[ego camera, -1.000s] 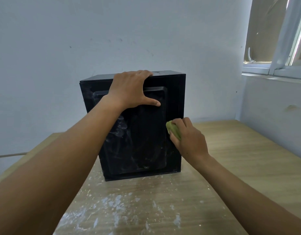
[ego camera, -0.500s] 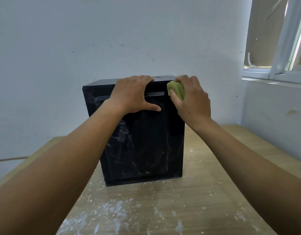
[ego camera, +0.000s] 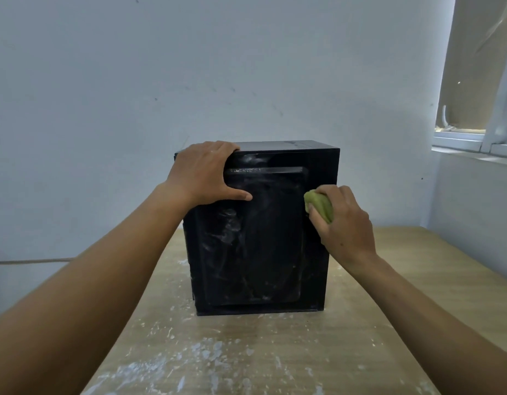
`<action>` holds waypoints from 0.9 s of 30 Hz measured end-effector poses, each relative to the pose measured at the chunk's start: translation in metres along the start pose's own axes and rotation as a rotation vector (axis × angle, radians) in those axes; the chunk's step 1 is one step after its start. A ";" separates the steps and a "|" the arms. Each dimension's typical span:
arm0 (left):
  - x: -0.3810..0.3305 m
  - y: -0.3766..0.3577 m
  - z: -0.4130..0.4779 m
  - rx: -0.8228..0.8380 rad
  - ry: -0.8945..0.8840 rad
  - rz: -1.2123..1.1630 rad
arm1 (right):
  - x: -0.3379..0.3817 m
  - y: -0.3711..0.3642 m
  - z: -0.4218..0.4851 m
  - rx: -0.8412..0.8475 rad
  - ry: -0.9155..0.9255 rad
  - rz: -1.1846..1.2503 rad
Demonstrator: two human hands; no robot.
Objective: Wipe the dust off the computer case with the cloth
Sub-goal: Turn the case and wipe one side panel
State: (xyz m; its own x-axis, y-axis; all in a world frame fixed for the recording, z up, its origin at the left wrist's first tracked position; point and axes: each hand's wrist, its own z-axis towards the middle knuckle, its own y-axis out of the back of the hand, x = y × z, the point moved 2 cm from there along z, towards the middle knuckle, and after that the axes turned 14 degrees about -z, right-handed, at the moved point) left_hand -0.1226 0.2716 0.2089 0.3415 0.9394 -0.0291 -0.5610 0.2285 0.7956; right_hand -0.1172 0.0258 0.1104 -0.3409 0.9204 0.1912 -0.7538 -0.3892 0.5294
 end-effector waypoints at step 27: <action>0.000 -0.004 -0.001 -0.071 0.032 -0.017 | 0.028 0.000 0.007 -0.011 0.146 -0.121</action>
State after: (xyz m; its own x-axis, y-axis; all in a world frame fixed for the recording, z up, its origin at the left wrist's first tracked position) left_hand -0.1212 0.2704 0.2051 0.3283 0.9425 -0.0625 -0.6077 0.2614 0.7499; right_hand -0.1231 0.0516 0.1214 -0.3243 0.9459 0.0041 -0.8002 -0.2767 0.5321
